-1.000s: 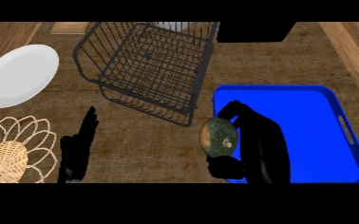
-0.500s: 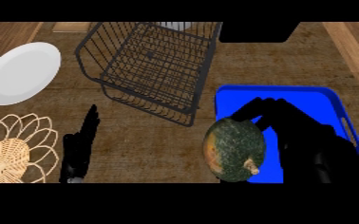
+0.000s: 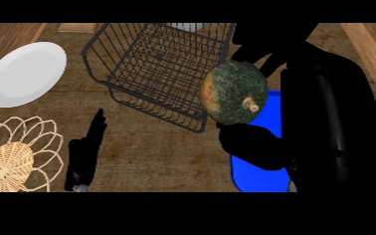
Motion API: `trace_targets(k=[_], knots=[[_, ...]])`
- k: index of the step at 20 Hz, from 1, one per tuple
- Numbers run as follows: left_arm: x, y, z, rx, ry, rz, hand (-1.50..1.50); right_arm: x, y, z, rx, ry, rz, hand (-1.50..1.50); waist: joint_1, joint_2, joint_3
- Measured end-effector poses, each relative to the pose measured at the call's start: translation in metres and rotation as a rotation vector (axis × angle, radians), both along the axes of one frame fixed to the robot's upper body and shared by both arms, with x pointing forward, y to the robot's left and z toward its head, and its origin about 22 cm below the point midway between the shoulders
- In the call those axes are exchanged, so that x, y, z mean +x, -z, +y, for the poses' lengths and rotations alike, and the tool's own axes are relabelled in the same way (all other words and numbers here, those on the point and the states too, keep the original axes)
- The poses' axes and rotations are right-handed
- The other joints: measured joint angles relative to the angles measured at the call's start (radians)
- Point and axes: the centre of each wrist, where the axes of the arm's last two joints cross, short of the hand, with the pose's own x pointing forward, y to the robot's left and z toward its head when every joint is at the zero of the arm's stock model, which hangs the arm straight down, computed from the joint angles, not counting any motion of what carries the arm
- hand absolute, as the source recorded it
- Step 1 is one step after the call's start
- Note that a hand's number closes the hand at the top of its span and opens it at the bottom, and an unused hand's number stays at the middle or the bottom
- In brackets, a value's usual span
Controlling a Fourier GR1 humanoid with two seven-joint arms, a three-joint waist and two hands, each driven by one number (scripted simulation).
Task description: Pick the squash from the tray and place it in the tiered basket
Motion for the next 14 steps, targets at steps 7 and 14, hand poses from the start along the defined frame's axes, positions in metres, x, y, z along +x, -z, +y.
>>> trace_targets(k=[7,14], knots=[[-0.001,0.003,-0.008,-0.001,0.006,-0.005,0.0,0.054,-0.012,0.022,-0.021,0.028,0.073,1.5,0.007,0.003,0.001],[-0.003,-0.001,-0.006,-0.005,0.01,-0.009,0.0,0.103,0.001,0.045,-0.047,0.011,0.16,1.5,0.009,0.004,0.001]])
